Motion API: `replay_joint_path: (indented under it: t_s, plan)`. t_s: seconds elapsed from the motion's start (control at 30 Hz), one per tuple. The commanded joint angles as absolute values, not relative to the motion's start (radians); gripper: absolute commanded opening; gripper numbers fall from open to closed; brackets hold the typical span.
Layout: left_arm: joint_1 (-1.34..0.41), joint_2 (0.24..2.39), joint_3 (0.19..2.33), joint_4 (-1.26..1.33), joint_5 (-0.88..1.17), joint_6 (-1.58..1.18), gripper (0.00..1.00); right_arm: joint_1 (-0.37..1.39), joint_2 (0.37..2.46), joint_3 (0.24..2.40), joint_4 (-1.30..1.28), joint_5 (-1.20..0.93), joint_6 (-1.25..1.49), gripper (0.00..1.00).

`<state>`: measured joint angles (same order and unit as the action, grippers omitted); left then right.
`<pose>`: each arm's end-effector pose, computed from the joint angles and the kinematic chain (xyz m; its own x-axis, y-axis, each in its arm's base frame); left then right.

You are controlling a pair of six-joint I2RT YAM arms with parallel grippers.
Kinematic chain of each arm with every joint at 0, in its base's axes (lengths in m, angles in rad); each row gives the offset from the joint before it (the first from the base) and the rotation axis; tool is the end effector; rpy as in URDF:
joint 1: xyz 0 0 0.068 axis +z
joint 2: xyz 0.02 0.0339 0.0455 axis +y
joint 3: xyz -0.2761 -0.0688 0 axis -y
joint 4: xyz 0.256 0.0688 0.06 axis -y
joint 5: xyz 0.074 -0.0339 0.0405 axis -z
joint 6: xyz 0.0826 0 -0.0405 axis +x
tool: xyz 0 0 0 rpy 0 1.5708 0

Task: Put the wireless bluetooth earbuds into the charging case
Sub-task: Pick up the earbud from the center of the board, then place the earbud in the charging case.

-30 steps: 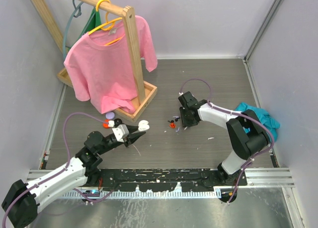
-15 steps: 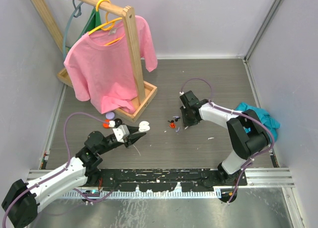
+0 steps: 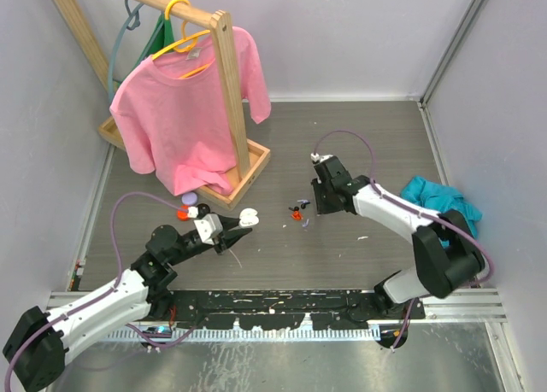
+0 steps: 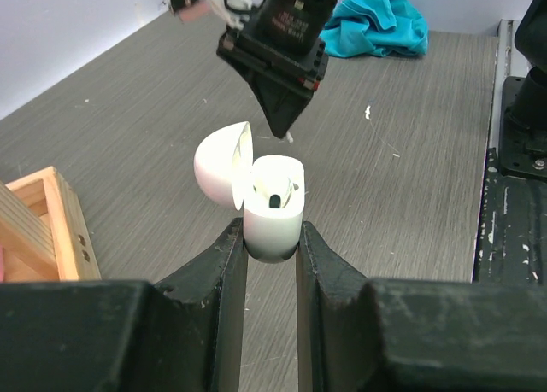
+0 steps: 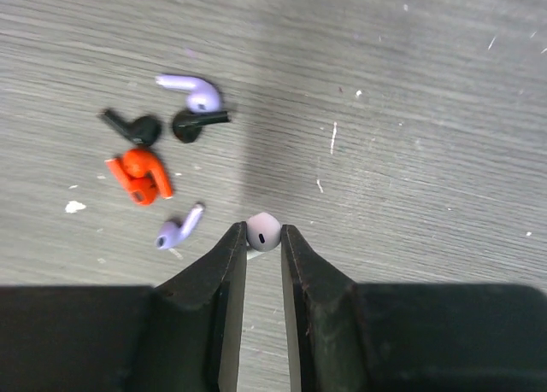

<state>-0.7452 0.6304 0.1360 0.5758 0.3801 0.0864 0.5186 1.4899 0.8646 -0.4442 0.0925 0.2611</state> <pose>0.1269 -0.1588 0.2198 0.1373 -0.0177 -0.9904 0.8930 0.4349 0.1161 0.2778 0.1497 0.1505 -0.8533 -0.1910 -0.4852 -0.2430 0.9690 0.0458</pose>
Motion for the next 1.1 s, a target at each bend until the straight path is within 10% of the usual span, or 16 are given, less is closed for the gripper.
replay_joint_path:
  t_s: [0.0,1.07]
  plan:
    - [-0.748,0.646,0.187,0.665,0.377,0.036,0.00,0.573,1.352,0.885,-0.403,0.152,0.226,0.21]
    - [-0.747,0.787,0.232,0.803,0.371,-0.156,0.00,1.296,0.967,0.734,0.226,0.550,-0.341,0.21]
